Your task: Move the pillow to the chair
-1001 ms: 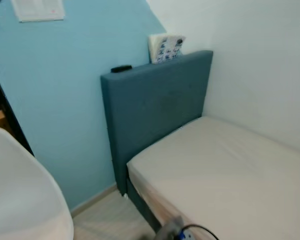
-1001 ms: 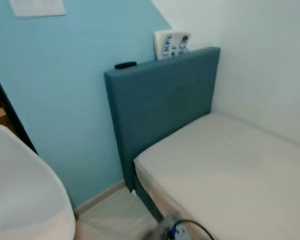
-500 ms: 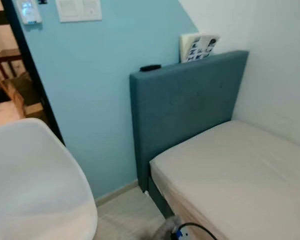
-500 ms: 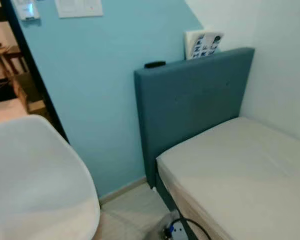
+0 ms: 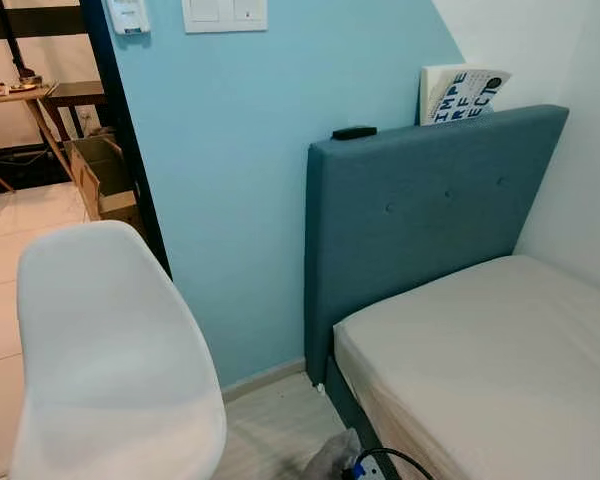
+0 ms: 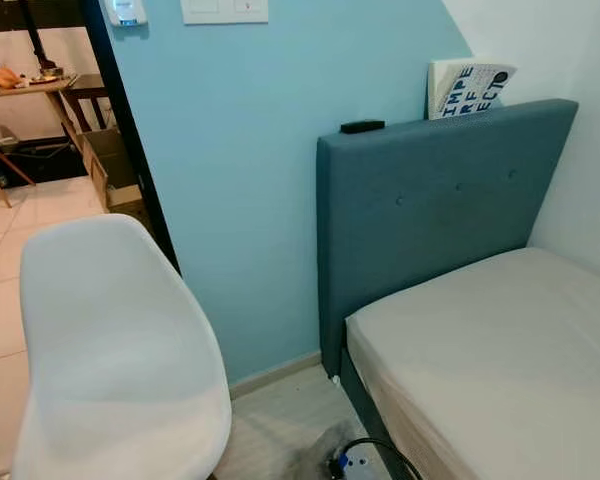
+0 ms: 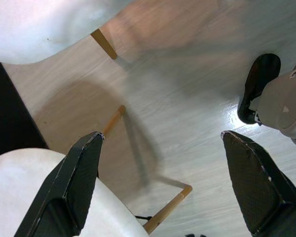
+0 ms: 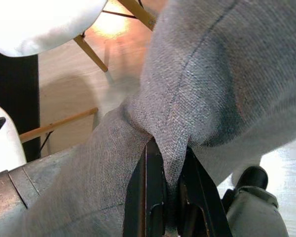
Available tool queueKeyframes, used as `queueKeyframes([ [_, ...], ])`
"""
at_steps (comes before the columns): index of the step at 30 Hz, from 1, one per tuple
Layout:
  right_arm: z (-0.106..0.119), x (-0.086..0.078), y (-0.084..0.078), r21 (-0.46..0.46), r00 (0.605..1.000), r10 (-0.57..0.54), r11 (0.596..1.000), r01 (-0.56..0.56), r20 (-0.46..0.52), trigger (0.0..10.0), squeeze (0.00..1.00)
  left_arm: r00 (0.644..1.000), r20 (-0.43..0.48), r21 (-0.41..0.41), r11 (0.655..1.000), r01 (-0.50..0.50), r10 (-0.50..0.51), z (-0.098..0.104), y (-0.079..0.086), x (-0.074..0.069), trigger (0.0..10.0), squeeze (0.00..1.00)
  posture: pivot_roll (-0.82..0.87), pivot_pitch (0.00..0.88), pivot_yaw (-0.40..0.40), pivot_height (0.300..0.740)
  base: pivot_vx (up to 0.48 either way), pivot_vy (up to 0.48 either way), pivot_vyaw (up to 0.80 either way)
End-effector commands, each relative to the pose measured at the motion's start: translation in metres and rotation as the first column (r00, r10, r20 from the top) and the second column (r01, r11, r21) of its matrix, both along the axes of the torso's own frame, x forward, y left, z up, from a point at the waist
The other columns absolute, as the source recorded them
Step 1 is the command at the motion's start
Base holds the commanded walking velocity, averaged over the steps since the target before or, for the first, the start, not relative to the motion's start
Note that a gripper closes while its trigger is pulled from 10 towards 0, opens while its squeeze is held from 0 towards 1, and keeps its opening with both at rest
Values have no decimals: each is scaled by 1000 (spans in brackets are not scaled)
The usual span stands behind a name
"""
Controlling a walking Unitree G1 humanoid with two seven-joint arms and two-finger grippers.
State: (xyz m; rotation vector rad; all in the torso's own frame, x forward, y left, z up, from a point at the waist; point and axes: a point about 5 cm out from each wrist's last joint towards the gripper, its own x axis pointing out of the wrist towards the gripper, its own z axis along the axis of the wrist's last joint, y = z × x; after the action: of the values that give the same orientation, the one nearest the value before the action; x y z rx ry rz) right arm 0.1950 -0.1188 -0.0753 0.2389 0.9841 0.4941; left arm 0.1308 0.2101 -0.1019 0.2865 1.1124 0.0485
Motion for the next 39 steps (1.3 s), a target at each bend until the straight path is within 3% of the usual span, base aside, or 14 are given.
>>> queueKeyframes([
  [1, 7, 11, 6, 29, 999, 11, 1000, -12, 49, 10000, 0, 1000, -1, -3, 1000, -7, 7, 0, 1, -1, 10000, 0, 10, 0, -17, 740, 0, 0, 594],
  [22, 4, 5, 8, 34, 999, 21, 999, -22, 33, 10000, 0, 999, 5, -49, 998, -31, 32, 0, -1, 1, 10000, 0, 13, 0, -16, 740, 0, 0, 596],
  [25, 7, 8, 11, 59, 998, 40, 997, -43, 48, 10000, 0, 999, 7, -49, 998, -35, 36, 0, 0, 1, 10000, 0, 16, 0, -16, 740, 0, 0, 600],
  [26, 13, 14, 20, 133, 994, 81, 987, -90, 75, 10000, 0, 999, 8, -48, 998, -37, 37, 0, 0, 1, 10000, 0, 14, 0, -14, 740, 0, 0, 600],
  [29, 16, 16, 24, 165, 991, 96, 980, -110, 88, 10000, 0, 999, 8, -48, 998, -37, 38, 0, 0, 1, 10000, 0, 14, 0, -14, 740, 0, 0, 600],
  [30, 30, 31, 30, 292, 990, 60, 951, -97, 130, 10000, 0, 999, 8, -52, 998, -41, 42, 0, 0, 1, 10000, 0, 15, 0, -14, 740, 0, 0, 594],
  [31, 30, 31, 30, 292, 990, 60, 951, -97, 130, 10000, 0, 999, 8, -52, 998, -41, 42, 0, 0, 1, 10000, 0, 15, 0, -14, 740, 0, 0, 594],
  [34, 77, 77, 35, 609, 962, -107, 790, -72, 251, 10000, 0, 999, 8, -58, 997, -47, 48, 0, 0, 0, 10000, 0, 12, 2, -13, 740, 0, 0, 596],
  [35, 87, 86, 34, 653, 952, -136, 753, -81, 275, 10000, 0, 999, 7, -58, 997, -47, 48, 0, 0, 0, 10000, 0, 12, 2, -13, 740, 0, 0, 600],
  [37, 87, 86, 34, 653, 952, -136, 753, -81, 275, 10000, 0, 999, 7, -58, 997, -47, 48, 0, 0, 0, 10000, 0, 12, 2, -13, 740, 0, 0, 600],
  [39, 122, 112, 28, 734, 904, -212, 663, -146, 371, 10000, 0, 999, 5, -59, 997, -45, 45, 0, -1, -1, 10000, 0, 8, 4, -16, 740, 0, 0, 603],
])
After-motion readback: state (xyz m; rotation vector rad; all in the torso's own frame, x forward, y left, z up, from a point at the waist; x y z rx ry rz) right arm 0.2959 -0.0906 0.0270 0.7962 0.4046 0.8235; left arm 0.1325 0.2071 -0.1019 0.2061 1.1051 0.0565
